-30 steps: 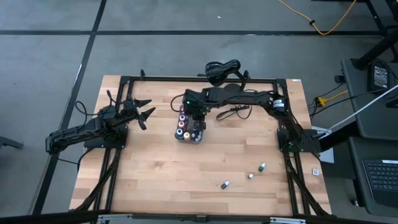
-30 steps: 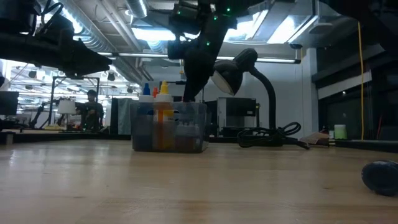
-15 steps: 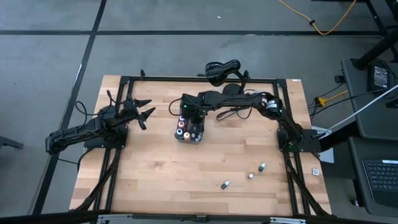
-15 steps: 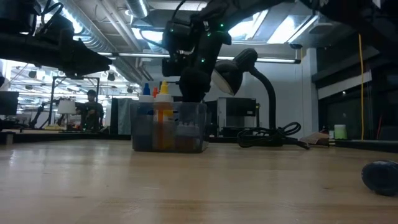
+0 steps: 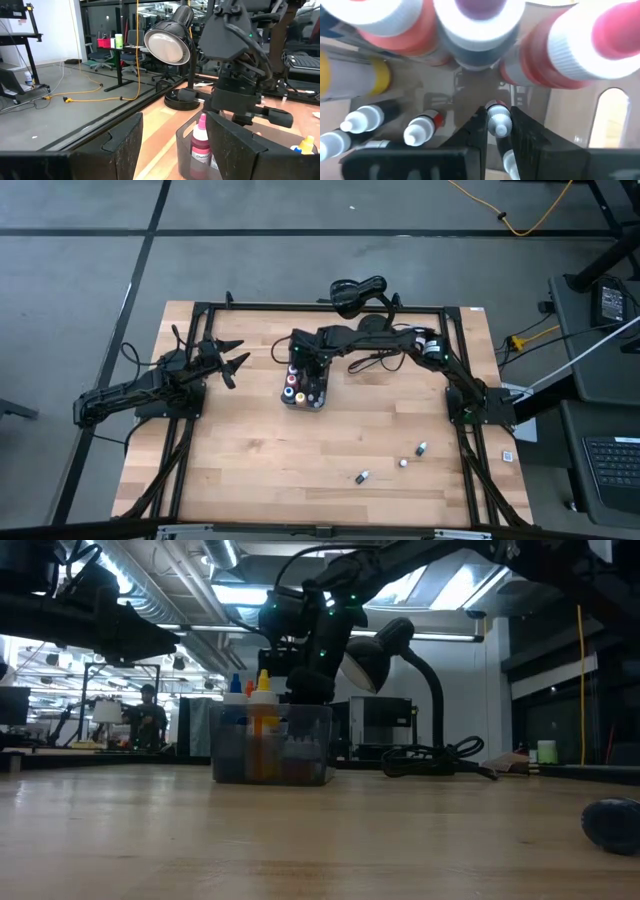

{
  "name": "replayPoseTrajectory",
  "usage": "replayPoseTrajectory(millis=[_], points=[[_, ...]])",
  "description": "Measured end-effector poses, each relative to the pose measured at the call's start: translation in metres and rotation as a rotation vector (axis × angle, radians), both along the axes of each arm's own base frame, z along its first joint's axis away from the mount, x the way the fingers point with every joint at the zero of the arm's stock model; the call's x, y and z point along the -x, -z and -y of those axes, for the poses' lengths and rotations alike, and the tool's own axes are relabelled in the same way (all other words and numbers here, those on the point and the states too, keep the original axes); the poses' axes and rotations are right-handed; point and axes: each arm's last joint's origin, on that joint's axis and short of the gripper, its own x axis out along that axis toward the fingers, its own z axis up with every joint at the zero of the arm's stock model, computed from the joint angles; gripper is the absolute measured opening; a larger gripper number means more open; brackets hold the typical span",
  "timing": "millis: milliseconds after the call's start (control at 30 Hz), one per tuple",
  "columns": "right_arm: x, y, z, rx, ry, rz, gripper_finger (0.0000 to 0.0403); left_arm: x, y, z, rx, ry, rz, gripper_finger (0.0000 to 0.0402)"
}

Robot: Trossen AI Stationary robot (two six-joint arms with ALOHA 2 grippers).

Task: Pick & Place food coloring
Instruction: Put the small red food coloring bottle into the gray transparent bin

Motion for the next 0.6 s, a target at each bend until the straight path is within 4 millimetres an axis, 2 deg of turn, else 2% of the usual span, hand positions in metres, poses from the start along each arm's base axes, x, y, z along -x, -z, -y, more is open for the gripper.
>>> replayPoseTrajectory(millis=[200,467,600], points=[[-0.0009,-0.0003,0.0061,0.006,0.009,0.02,0.0067,0.0,0.0,0.0,0.0,0.0,0.0,0.0212],[-0.003,0.0088,0.0058,0.004,0.007,0.008,0.0067,0.0,0.0,0.0,0.0,0.0,0.0,0.0212],[-0.0031,0.0087,0.0062,0.005,0.008,0.01,0.0079,0.0,0.0,0.0,0.0,0.0,0.0,0.0212]])
